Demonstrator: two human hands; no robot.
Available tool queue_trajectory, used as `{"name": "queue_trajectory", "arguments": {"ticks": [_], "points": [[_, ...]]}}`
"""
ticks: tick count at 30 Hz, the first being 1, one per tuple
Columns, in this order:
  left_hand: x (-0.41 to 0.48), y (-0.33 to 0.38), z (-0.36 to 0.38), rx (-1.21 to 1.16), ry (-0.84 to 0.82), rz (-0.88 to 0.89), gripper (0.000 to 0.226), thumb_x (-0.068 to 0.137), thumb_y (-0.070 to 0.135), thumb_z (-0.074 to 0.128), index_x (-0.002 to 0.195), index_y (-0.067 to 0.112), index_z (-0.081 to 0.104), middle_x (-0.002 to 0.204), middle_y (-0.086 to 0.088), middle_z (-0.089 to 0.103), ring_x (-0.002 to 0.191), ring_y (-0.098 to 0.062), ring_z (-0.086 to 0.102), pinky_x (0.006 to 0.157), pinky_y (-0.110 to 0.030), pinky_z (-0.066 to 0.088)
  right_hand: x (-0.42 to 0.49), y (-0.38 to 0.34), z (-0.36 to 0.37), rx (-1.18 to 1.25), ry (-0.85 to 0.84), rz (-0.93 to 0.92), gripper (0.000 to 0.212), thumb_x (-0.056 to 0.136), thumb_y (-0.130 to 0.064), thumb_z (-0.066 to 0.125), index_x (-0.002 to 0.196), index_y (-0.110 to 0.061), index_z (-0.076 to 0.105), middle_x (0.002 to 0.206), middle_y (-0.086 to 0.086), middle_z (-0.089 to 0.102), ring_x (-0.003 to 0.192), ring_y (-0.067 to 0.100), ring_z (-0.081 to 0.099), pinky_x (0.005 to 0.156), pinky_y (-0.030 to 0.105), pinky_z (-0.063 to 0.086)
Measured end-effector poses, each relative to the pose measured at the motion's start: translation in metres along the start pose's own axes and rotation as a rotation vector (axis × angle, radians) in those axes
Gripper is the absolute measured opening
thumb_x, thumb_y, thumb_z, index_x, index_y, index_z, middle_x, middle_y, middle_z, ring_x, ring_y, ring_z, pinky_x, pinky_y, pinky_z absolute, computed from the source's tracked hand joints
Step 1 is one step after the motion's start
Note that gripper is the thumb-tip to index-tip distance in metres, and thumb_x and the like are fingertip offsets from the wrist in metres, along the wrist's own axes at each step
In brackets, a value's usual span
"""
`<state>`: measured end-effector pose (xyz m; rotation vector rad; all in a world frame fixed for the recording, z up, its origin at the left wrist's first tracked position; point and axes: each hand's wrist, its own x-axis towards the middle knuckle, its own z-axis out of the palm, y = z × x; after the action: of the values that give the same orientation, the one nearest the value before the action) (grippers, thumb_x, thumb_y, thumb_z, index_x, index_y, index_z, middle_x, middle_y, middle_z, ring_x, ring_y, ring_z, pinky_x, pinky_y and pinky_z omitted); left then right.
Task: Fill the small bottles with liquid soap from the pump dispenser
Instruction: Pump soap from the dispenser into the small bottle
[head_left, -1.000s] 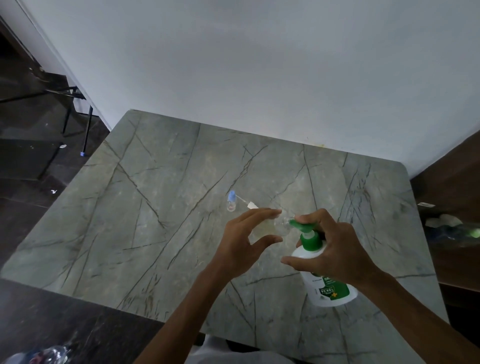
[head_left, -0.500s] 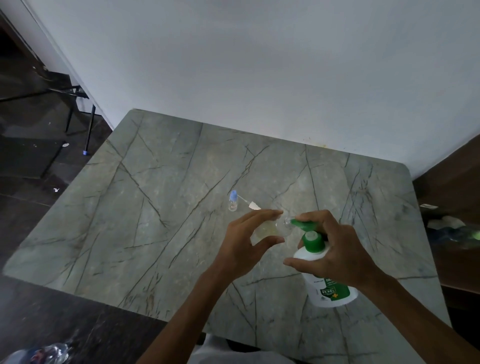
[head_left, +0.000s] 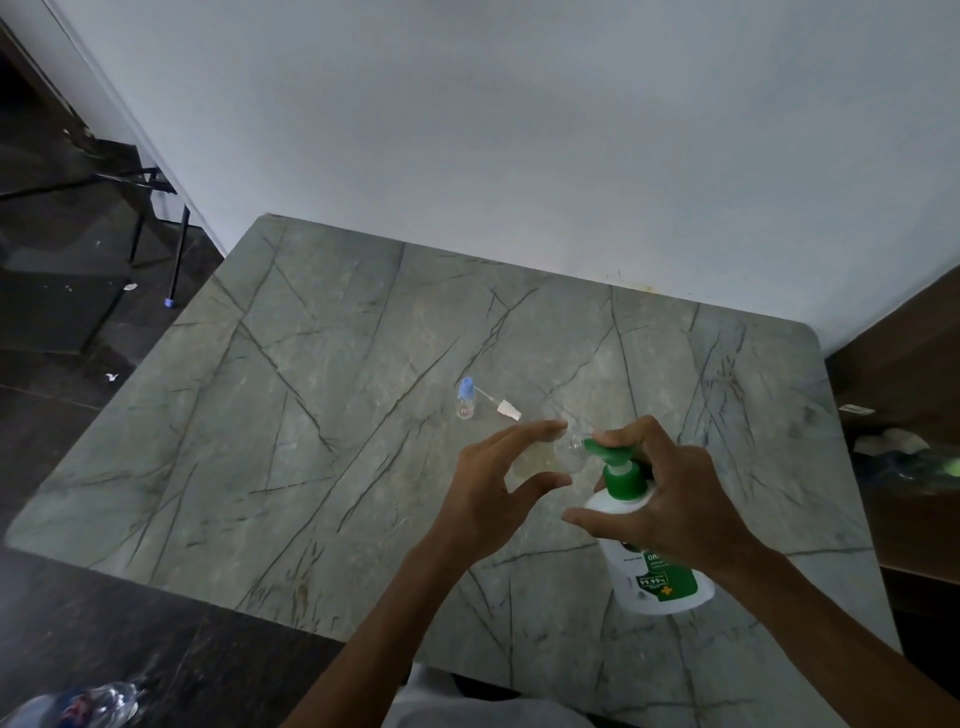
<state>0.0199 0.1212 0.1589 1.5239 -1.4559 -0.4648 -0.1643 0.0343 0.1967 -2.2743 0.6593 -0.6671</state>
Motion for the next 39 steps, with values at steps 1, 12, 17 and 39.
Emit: {"name": "queue_trajectory", "arguments": {"ticks": [1, 12, 17, 39], "points": [[-0.0003, 0.0002, 0.0001, 0.001, -0.001, -0.001, 0.048, 0.078, 0.027, 0.077, 0.123, 0.014, 0.063, 0.118, 0.014, 0.061, 0.108, 0.008, 0.056, 0.091, -0.007, 0.043, 0.0006, -0.0009, -0.0001, -0.006, 0.001, 0.000, 0.063, 0.063, -0.058, 0.078, 0.108, -0.029, 0.046, 0.088, -0.019, 0.059, 0.083, -0.015, 0.061, 0.066, 0.000, 0.047], [0.0009, -0.0009, -0.0005, 0.006, -0.004, -0.011, 0.048, 0.079, 0.028, 0.076, 0.124, 0.015, 0.062, 0.117, 0.014, 0.063, 0.105, 0.011, 0.056, 0.089, -0.007, 0.043, -0.0003, 0.0015, -0.0023, 0.040, -0.034, 0.011, 0.074, 0.061, -0.053, 0.083, 0.120, -0.039, 0.040, 0.091, -0.022, 0.062, 0.082, 0.000, 0.068, 0.069, 0.011, 0.055], [0.0010, -0.0021, 0.0006, 0.005, -0.005, -0.012, 0.049, 0.079, 0.028, 0.076, 0.124, 0.016, 0.062, 0.118, 0.012, 0.064, 0.105, 0.008, 0.057, 0.090, -0.008, 0.044, -0.0022, 0.0030, -0.0004, 0.035, -0.029, 0.023, 0.076, 0.061, -0.052, 0.084, 0.121, -0.036, 0.041, 0.093, -0.019, 0.064, 0.082, 0.001, 0.068, 0.070, 0.013, 0.056], [-0.0007, 0.0005, -0.0025, -0.008, -0.012, -0.027, 0.050, 0.079, 0.029, 0.077, 0.125, 0.018, 0.062, 0.118, 0.007, 0.068, 0.104, 0.001, 0.062, 0.088, -0.011, 0.047, -0.0022, -0.0001, -0.0022, 0.037, -0.044, 0.009, 0.077, 0.059, -0.046, 0.087, 0.121, -0.037, 0.041, 0.087, -0.021, 0.064, 0.080, -0.002, 0.068, 0.068, 0.009, 0.054]]}}
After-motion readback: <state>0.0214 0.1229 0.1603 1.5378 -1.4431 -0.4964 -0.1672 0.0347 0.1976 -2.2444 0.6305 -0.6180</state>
